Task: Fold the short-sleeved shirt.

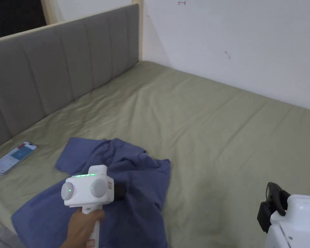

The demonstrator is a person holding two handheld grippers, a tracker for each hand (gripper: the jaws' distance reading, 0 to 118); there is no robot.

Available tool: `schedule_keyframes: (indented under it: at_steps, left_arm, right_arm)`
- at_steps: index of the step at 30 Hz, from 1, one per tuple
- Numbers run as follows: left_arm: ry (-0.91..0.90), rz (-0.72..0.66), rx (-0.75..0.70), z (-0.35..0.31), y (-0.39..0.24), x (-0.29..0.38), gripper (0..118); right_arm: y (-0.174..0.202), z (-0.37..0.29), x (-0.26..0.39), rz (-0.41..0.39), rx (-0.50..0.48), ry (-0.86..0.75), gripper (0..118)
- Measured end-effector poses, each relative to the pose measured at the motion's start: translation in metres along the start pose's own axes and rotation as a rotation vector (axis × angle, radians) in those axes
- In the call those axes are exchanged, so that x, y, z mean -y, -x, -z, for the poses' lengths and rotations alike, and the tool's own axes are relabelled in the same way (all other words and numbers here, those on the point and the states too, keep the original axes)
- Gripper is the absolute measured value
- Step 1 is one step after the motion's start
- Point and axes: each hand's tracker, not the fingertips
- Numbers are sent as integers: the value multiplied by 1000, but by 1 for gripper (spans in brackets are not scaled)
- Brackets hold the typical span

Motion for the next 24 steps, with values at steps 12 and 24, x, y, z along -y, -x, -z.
schedule_keyframes:
  at_steps: [12, 24]
  left_arm:
    - [-100, 183, -60, -34, -21, 17, 0]
    - [-314, 258, 362, -213, -93, 2, 0]
  right_arm:
    - [-37, -9, 19, 93, -4, 63, 0]
    - [-88, -67, 2, 199, -8, -34, 0]
